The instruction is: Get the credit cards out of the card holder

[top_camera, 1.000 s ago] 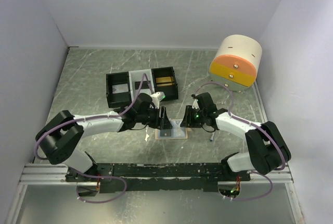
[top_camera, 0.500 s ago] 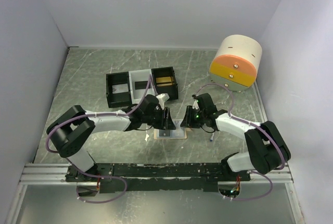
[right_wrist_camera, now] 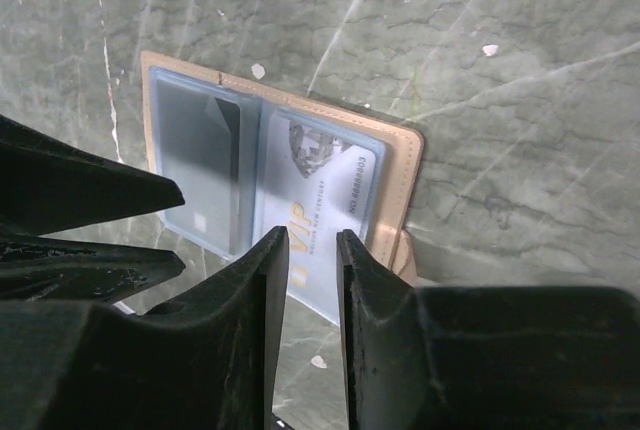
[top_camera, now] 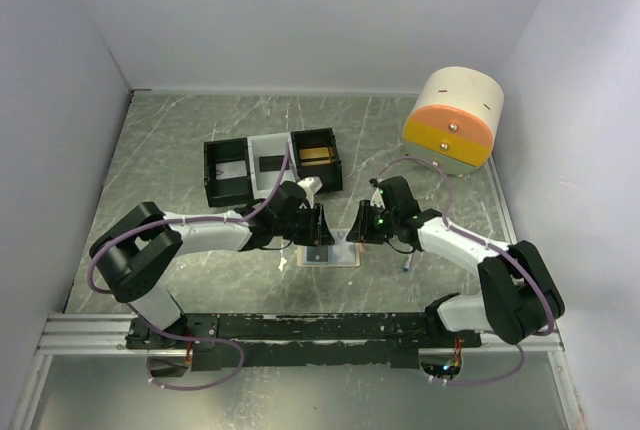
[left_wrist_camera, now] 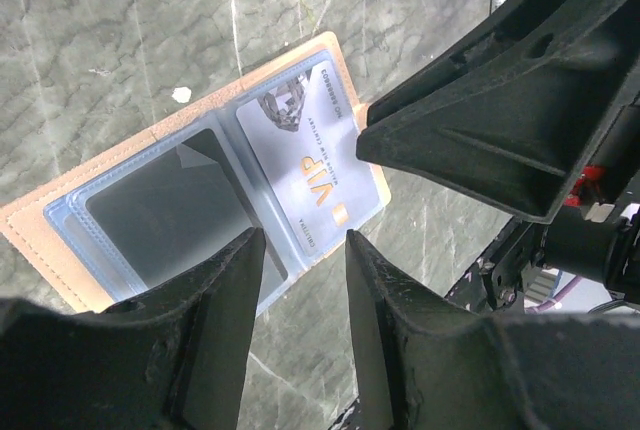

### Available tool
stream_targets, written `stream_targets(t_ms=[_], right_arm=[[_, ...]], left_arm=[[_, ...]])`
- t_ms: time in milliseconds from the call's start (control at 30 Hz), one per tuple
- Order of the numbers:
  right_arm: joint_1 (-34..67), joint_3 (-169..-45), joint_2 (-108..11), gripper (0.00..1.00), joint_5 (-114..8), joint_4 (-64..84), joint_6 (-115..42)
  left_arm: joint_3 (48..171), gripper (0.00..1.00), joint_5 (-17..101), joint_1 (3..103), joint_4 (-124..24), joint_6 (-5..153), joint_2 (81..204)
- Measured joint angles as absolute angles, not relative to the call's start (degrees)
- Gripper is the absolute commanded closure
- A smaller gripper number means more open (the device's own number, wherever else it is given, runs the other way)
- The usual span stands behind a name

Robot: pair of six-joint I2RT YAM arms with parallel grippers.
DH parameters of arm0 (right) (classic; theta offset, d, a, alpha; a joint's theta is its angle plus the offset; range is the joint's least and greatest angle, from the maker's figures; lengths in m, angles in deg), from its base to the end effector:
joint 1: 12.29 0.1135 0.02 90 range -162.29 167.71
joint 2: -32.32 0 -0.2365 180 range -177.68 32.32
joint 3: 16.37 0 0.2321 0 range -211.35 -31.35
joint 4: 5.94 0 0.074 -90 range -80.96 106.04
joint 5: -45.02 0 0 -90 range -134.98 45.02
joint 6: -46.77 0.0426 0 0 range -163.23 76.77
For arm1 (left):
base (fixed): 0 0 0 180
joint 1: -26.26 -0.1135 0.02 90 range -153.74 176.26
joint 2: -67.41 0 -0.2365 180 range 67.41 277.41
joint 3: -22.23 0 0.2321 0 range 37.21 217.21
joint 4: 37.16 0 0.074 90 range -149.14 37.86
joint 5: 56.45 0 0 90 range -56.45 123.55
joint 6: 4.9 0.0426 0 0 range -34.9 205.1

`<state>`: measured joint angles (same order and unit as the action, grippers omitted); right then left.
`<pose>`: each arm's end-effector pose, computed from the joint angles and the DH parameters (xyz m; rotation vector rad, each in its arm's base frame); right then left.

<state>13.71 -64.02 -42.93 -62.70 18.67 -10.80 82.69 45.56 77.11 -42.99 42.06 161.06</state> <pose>0.2061 0.1150 0.1441 0.0073 2.6055 0.7886 0.1946 -0.2531 0.1496 0.2928 2.4644 -1.0415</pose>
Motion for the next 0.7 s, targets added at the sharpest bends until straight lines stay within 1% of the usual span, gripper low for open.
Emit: stream_targets(t_ms=[333, 533, 700], right_arm=[[13.7, -62.1, -46.2, 0.78, -63.4, 16.3, -9.1], [13.6, -60.8, -46.1, 0.84, -63.2, 13.8, -8.0], [13.5, -59.5, -46.2, 0.86, -63.2, 10.9, -6.4]], left_arm=[[82.7, 0.52, 46.3, 77.1, -42.0, 41.9, 161.1], [83.1, 0.52, 46.9, 77.2, -42.2, 42.0, 162.4], [83.5, 0.52, 46.9, 77.3, -42.6, 41.6, 164.4]])
